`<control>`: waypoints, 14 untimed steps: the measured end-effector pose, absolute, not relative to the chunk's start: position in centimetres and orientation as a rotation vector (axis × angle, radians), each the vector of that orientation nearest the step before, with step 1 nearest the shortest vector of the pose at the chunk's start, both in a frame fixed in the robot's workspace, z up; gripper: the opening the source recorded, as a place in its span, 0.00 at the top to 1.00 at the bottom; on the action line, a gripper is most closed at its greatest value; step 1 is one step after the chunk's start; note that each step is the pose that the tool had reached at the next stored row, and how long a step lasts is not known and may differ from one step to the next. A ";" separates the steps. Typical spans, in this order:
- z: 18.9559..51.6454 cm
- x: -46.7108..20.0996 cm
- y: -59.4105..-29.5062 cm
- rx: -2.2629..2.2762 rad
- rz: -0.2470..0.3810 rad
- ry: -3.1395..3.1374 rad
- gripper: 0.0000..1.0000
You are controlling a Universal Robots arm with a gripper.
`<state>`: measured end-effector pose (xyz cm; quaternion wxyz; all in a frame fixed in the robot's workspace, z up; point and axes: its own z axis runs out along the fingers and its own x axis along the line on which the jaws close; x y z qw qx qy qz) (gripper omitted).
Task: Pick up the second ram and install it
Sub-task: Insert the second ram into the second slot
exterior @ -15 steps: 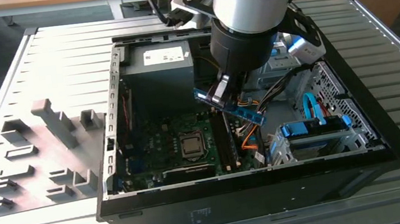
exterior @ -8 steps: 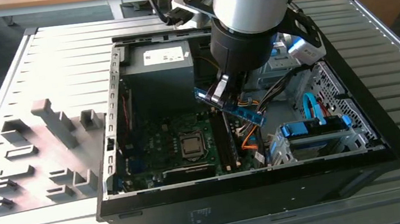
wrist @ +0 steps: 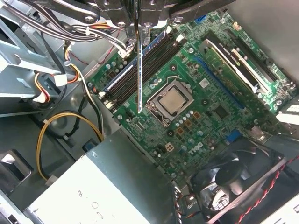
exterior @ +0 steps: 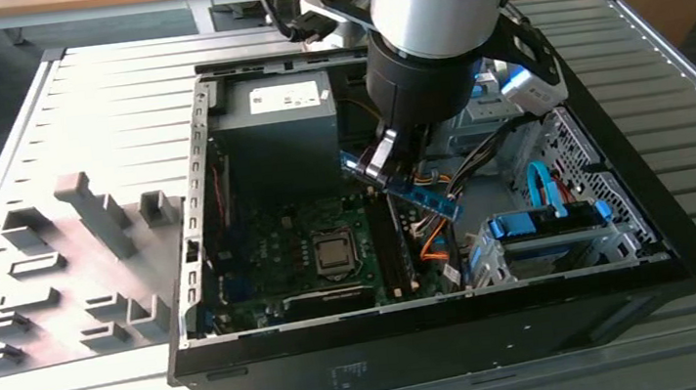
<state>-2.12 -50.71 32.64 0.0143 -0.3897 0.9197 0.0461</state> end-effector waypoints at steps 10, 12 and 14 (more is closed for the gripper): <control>32.6 -2.1 -50.7 -1.168 0.143 2.881 0.86; 32.6 -2.1 -50.7 -1.159 0.143 2.884 0.86; 32.6 -2.1 -50.7 -1.150 0.142 2.887 0.86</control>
